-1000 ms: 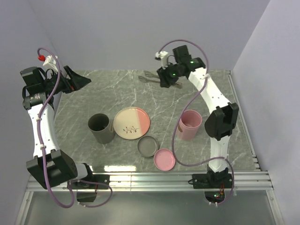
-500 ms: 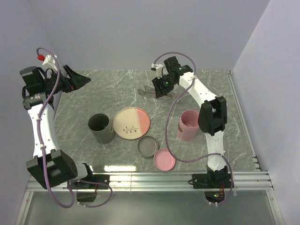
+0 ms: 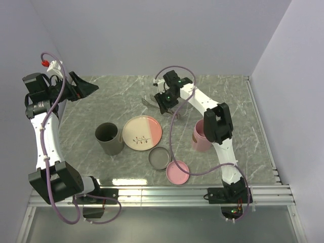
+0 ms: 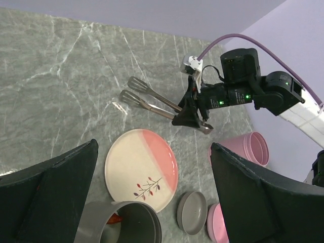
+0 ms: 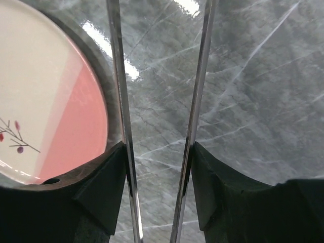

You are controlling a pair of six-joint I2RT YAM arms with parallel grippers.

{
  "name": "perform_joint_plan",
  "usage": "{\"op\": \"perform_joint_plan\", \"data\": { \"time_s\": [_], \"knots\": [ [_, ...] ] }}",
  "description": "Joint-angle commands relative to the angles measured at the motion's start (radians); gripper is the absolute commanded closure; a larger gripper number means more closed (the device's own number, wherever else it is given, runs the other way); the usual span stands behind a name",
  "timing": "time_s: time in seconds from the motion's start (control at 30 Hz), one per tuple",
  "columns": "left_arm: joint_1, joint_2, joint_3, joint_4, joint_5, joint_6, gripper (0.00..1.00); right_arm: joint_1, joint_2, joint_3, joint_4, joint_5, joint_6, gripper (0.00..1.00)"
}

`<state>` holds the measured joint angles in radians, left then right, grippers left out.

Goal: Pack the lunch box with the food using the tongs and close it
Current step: Place the clamp at the center of the board.

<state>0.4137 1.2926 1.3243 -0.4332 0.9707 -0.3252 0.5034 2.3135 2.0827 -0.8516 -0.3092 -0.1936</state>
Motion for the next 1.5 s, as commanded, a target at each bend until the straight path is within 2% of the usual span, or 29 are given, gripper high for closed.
{"op": "perform_joint_plan", "data": {
  "time_s": [0.0,0.27,0.5,0.9,1.07,1.1,1.33,1.47],
  "knots": [
    [0.004,-0.035,-0.010,0.010,0.016,0.031,0.01,0.012,-0.009,0.033,0.006,0.041,0.011,0.41],
    [0.005,-0.058,-0.036,0.010,0.016,0.041,0.01,0.017,0.014,0.030,-0.026,0.064,-0.010,0.33],
    [0.005,-0.067,-0.027,0.001,0.013,0.052,0.01,0.023,0.060,0.051,-0.070,0.090,-0.032,0.32],
    [0.004,-0.067,-0.028,-0.002,0.020,0.061,0.01,0.030,0.069,0.059,-0.083,0.140,-0.058,0.24],
    [0.004,-0.068,-0.016,-0.018,0.025,0.067,0.01,0.038,0.064,0.056,-0.093,0.147,-0.069,0.19],
    [0.004,-0.070,-0.013,-0.019,0.025,0.067,0.01,0.040,0.067,0.056,-0.095,0.153,-0.070,0.10],
    [0.005,-0.075,0.001,-0.024,0.029,0.066,0.01,0.040,0.061,0.071,-0.092,0.185,-0.060,0.07],
    [0.005,-0.081,0.009,-0.045,0.029,0.087,0.01,0.040,0.000,0.100,-0.089,0.190,-0.053,0.06]
  ]
}}
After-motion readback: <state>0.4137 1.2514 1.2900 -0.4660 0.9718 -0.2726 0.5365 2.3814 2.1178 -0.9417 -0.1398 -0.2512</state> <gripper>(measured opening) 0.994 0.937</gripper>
